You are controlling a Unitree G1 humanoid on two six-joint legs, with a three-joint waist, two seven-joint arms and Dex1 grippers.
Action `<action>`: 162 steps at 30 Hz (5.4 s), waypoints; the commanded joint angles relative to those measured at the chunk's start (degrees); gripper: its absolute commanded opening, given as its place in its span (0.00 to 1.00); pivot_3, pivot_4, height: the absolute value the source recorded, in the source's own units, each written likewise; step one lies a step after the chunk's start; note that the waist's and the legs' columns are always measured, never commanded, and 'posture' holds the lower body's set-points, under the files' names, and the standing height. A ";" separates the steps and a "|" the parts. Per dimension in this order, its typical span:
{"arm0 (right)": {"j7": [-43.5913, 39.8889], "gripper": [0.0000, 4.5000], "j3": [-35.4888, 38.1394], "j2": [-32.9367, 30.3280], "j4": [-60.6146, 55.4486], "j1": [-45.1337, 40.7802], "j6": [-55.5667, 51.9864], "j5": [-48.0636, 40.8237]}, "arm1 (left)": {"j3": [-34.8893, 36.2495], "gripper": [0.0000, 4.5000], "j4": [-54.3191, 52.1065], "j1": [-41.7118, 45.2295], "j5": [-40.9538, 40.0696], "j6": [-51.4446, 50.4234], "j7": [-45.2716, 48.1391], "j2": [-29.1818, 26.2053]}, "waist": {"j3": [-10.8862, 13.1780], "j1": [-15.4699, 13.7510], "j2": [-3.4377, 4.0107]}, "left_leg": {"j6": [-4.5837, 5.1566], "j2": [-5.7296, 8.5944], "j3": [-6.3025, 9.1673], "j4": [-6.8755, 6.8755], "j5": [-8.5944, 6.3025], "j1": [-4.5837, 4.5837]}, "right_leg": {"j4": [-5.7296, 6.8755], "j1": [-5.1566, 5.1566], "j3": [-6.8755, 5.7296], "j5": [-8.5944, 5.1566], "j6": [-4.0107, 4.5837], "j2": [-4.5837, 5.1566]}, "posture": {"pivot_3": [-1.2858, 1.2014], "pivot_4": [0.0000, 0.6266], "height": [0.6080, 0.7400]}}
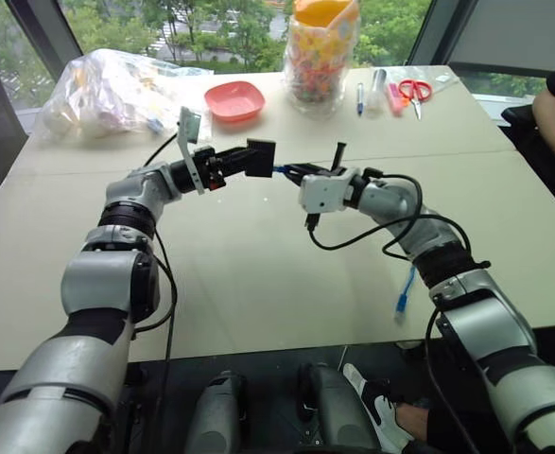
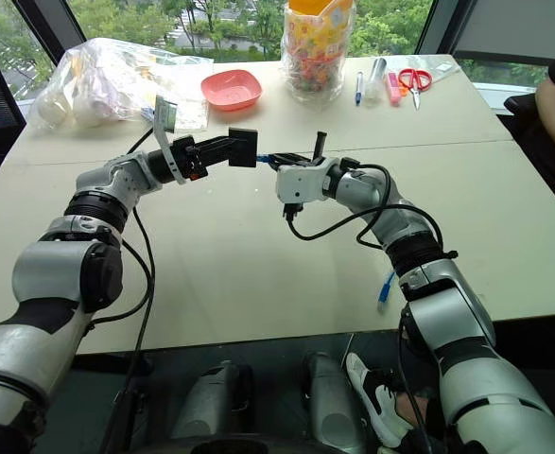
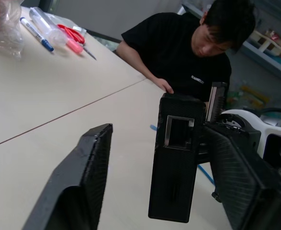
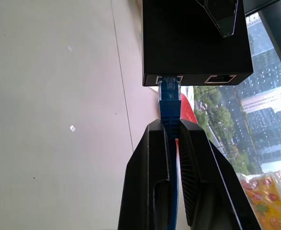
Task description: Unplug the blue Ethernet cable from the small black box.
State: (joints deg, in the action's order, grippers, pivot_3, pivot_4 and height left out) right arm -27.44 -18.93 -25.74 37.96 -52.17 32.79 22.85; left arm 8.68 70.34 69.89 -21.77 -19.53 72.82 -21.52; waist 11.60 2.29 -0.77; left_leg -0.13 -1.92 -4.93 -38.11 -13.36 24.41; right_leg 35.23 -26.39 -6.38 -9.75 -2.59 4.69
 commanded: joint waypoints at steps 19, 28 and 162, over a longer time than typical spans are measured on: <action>-8.40 0.92 19.43 10.64 -38.74 18.02 -53.96 -46.56 | 7.14 0.11 -4.73 -2.03 -2.19 -3.57 2.48 0.63 | 0.00 -0.64 -0.01 | 0.00 -0.06 0.28 -0.02 0.00 0.03 | 0.02 0.02 -0.02 0.06 0.11 0.01 | 0.52 0.24 1.00; 3.98 0.92 29.84 24.04 -48.82 21.53 -72.96 -75.85 | 15.48 0.11 -18.70 -6.69 -16.22 -23.02 3.14 2.18 | 0.00 -1.36 -0.01 | 0.00 -0.31 0.33 -0.09 0.00 -0.05 | 0.06 0.04 -0.03 0.09 0.14 -0.03 | 0.52 0.24 1.00; 4.87 1.00 36.32 2.33 -53.28 35.27 -73.33 -52.91 | -6.88 0.82 -58.37 -34.34 0.74 0.01 -17.98 3.58 | -0.03 -1.60 0.02 | 0.32 -0.32 0.26 0.03 -0.22 0.10 | -0.15 -0.06 -0.02 -0.06 0.00 -0.02 | 0.52 0.24 1.00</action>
State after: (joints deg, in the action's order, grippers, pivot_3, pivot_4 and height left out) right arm -21.27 16.26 -22.63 -12.18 -16.86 -41.76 -28.52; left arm 1.29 21.17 36.38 -17.33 -13.35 54.47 -16.77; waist 11.56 0.69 -0.75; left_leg 0.19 -2.24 -4.68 -38.11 -13.58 24.49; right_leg 35.09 -26.43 -6.40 -9.80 -2.59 4.68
